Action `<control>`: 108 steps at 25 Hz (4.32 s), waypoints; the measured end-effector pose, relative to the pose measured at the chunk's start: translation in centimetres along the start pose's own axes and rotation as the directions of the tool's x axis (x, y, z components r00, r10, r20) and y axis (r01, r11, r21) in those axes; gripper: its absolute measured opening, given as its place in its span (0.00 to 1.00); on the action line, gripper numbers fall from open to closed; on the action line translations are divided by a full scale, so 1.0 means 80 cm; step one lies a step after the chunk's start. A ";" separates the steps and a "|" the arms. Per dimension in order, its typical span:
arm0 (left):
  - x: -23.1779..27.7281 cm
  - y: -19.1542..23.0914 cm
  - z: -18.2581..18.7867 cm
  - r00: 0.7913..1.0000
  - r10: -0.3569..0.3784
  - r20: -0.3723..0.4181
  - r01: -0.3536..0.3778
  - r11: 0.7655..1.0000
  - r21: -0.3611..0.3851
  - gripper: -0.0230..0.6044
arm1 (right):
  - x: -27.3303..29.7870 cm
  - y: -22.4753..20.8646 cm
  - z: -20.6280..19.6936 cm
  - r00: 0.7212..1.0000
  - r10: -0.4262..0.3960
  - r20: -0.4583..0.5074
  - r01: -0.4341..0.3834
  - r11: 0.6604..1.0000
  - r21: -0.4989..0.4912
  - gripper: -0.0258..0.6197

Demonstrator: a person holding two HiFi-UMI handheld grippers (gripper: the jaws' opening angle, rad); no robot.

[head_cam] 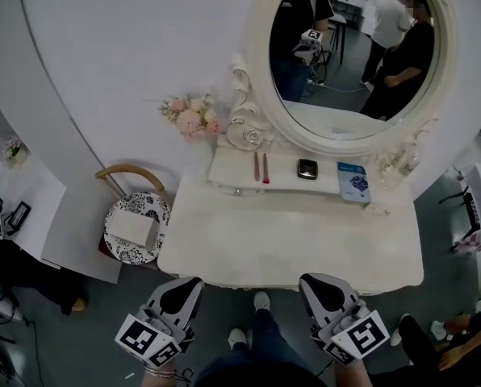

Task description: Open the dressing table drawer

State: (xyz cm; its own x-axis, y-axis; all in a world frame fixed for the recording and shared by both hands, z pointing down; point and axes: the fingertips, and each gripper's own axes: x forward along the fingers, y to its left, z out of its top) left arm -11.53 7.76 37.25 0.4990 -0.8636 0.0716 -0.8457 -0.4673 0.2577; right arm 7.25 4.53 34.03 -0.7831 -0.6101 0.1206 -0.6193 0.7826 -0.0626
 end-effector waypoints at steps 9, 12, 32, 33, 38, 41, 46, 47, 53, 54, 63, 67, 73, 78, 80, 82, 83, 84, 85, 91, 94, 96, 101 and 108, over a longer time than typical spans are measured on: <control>0.059 0.030 0.007 0.999 0.032 0.001 -0.032 0.999 -0.020 0.06 | 0.046 -0.058 0.007 0.999 0.035 -0.023 -0.035 0.999 -0.003 0.07; 0.082 0.042 0.010 0.999 0.036 -0.005 -0.036 0.999 -0.032 0.06 | 0.063 -0.077 0.011 0.998 0.045 -0.035 -0.045 0.999 -0.005 0.07; 0.190 0.081 0.043 0.992 0.123 -0.006 -0.123 0.992 -0.009 0.07 | 0.132 -0.187 0.025 0.992 0.124 -0.034 -0.124 0.992 0.013 0.07; 0.194 0.081 0.043 0.992 0.125 -0.004 -0.125 0.992 -0.007 0.07 | 0.134 -0.190 0.023 0.991 0.129 -0.039 -0.128 0.992 0.015 0.07; 0.200 0.081 0.044 0.989 0.149 -0.004 -0.149 0.989 0.006 0.07 | 0.144 -0.195 0.017 0.986 0.162 -0.039 -0.161 0.987 0.026 0.07; 0.197 0.083 0.040 0.987 0.162 -0.008 -0.162 0.987 0.005 0.07 | 0.150 -0.193 0.015 0.982 0.181 -0.044 -0.180 0.983 0.030 0.07; 0.189 0.095 0.034 0.983 0.181 -0.025 -0.182 0.983 -0.008 0.07 | 0.165 -0.182 0.006 0.977 0.202 -0.075 -0.199 0.979 0.043 0.07; 0.189 0.097 0.033 0.983 0.179 -0.030 -0.180 0.984 -0.008 0.07 | 0.169 -0.180 0.003 0.976 0.202 -0.085 -0.199 0.979 0.045 0.07; 0.192 0.115 0.017 0.987 0.133 -0.088 -0.137 0.990 -0.037 0.07 | 0.189 -0.156 -0.024 0.961 0.219 -0.170 -0.206 0.974 0.094 0.07; 0.195 0.118 0.017 0.989 0.118 -0.094 -0.122 0.992 -0.040 0.07 | 0.191 -0.152 -0.027 0.960 0.217 -0.178 -0.201 0.974 0.102 0.07; 0.212 0.138 0.019 0.987 -0.005 -0.162 0.003 1.000 -0.015 0.06 | 0.218 -0.115 -0.046 0.954 0.207 -0.217 -0.174 0.971 0.161 0.07; 0.212 0.155 0.009 0.981 -0.024 -0.193 0.024 1.000 -0.002 0.07 | 0.229 -0.104 -0.055 0.953 0.210 -0.217 -0.169 0.967 0.192 0.07; 0.211 0.184 -0.006 0.976 -0.068 -0.209 0.067 0.998 -0.011 0.07 | 0.252 -0.093 -0.071 0.946 0.187 -0.267 -0.138 0.972 0.193 0.07; 0.216 0.209 -0.035 0.958 -0.080 -0.274 0.080 0.997 -0.014 0.07 | 0.267 -0.099 -0.094 0.944 0.105 -0.312 -0.039 0.977 0.210 0.07; 0.218 0.218 -0.043 0.954 -0.090 -0.287 0.084 0.996 -0.031 0.07 | 0.274 -0.100 -0.102 0.943 0.092 -0.320 -0.018 0.974 0.225 0.07; 0.220 0.226 -0.049 0.950 -0.099 -0.296 0.092 0.995 -0.039 0.07 | 0.282 -0.100 -0.107 0.941 0.082 -0.329 -0.006 0.974 0.226 0.07; 0.222 0.229 -0.052 0.948 -0.105 -0.300 0.097 0.994 -0.040 0.07 | 0.287 -0.100 -0.109 0.940 0.076 -0.332 0.001 0.974 0.226 0.07; 0.223 0.233 -0.055 0.946 -0.111 -0.304 0.103 0.994 -0.041 0.07 | 0.292 -0.100 -0.112 0.939 0.072 -0.335 0.006 0.974 0.228 0.07; 0.225 0.236 -0.058 0.944 -0.118 -0.308 0.110 0.993 -0.042 0.07 | 0.296 -0.100 -0.115 0.939 0.069 -0.337 0.012 0.972 0.233 0.08; 0.240 0.251 -0.077 0.931 -0.158 -0.329 0.145 0.987 -0.064 0.07 | 0.319 -0.095 -0.139 0.927 0.071 -0.368 0.028 0.966 0.257 0.23; 0.247 0.257 -0.084 0.925 -0.173 -0.337 0.158 0.985 -0.071 0.07 | 0.330 -0.098 -0.149 0.925 0.057 -0.377 0.044 0.966 0.255 0.24; 0.252 0.261 -0.089 0.922 -0.179 -0.344 0.165 0.984 -0.070 0.07 | 0.335 -0.101 -0.154 0.924 0.048 -0.381 0.056 0.965 0.256 0.24; 0.263 0.266 -0.099 0.916 -0.191 -0.353 0.174 0.981 -0.080 0.07 | 0.346 -0.112 -0.173 0.919 0.016 -0.394 0.094 0.962 0.257 0.26; 0.275 0.272 -0.113 0.911 -0.204 -0.358 0.183 0.979 -0.091 0.07 | 0.374 -0.125 -0.198 0.920 -0.035 -0.391 0.145 0.956 0.256 0.30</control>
State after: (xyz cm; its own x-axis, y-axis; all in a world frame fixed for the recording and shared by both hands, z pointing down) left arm -17.24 -19.69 53.17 0.6947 -0.6239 0.3579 -0.7192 -0.5982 0.3534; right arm -9.07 -19.59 53.98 -0.6765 -0.5400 0.5008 -0.7201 0.6276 -0.2960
